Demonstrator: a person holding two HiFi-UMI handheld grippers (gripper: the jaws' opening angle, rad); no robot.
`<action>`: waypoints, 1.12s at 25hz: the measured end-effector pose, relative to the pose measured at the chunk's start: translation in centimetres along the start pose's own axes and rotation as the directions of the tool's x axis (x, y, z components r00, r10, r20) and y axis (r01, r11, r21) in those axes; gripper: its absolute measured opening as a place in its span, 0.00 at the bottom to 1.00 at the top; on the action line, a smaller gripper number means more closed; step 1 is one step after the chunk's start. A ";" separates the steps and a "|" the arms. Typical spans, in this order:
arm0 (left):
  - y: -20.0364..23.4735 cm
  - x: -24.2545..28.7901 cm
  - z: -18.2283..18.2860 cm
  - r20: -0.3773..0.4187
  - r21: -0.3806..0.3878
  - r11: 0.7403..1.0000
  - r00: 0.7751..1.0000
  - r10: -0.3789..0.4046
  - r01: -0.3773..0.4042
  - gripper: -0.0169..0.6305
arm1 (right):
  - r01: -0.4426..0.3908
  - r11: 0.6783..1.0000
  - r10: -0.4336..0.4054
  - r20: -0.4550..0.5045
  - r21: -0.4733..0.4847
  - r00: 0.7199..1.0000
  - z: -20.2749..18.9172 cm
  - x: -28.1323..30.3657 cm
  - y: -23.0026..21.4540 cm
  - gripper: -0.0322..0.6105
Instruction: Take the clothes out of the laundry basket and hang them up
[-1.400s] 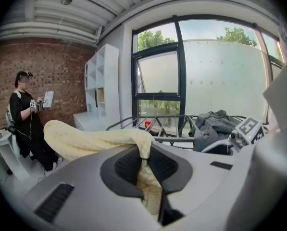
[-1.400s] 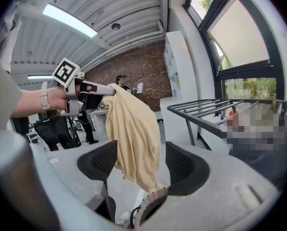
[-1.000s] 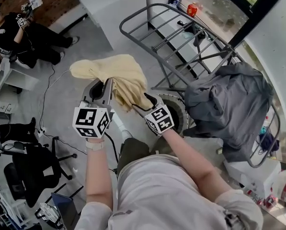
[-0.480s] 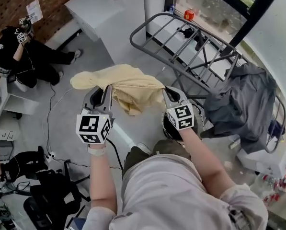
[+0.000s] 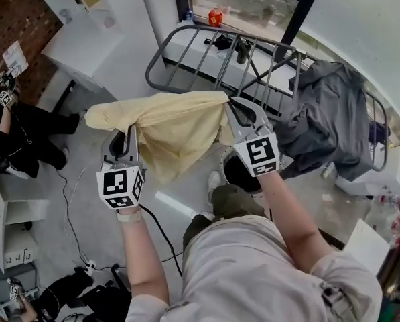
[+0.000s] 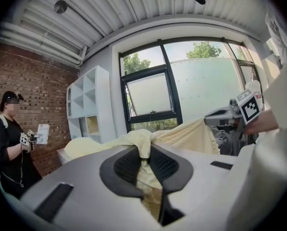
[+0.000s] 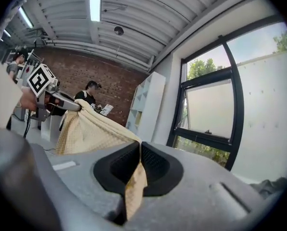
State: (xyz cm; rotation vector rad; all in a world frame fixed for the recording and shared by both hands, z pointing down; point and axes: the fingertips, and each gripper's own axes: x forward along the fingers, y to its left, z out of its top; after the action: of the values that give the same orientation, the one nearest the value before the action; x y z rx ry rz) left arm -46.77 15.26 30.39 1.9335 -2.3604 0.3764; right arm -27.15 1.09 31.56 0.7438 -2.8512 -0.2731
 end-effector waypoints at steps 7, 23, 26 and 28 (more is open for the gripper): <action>-2.5 12.9 3.9 0.028 0.147 0.980 0.990 -0.142 0.136 0.09 | 0.202 0.979 -0.203 -0.035 -0.036 0.979 -0.8 3.0 -10.1 0.08; -10.4 40.2 9.9 -0.050 0.267 0.866 0.904 -0.425 0.423 0.10 | 0.483 0.875 -0.479 -0.219 -0.041 0.850 -5.3 9.6 -30.6 0.08; -12.2 45.2 8.5 -0.097 0.280 0.820 0.865 -0.493 0.499 0.11 | 0.526 0.849 -0.516 -0.291 -0.047 0.806 -7.6 10.9 -33.1 0.08; -13.1 48.4 7.0 -0.138 0.276 0.787 0.833 -0.536 0.552 0.11 | 0.549 0.835 -0.529 -0.347 -0.047 0.775 -9.5 12.1 -34.4 0.08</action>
State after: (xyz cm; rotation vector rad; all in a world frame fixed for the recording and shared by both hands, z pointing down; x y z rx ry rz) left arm -43.39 -35.03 35.42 2.5816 -1.6579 0.7608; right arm -19.48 -35.68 34.62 1.4625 -2.2627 -0.1148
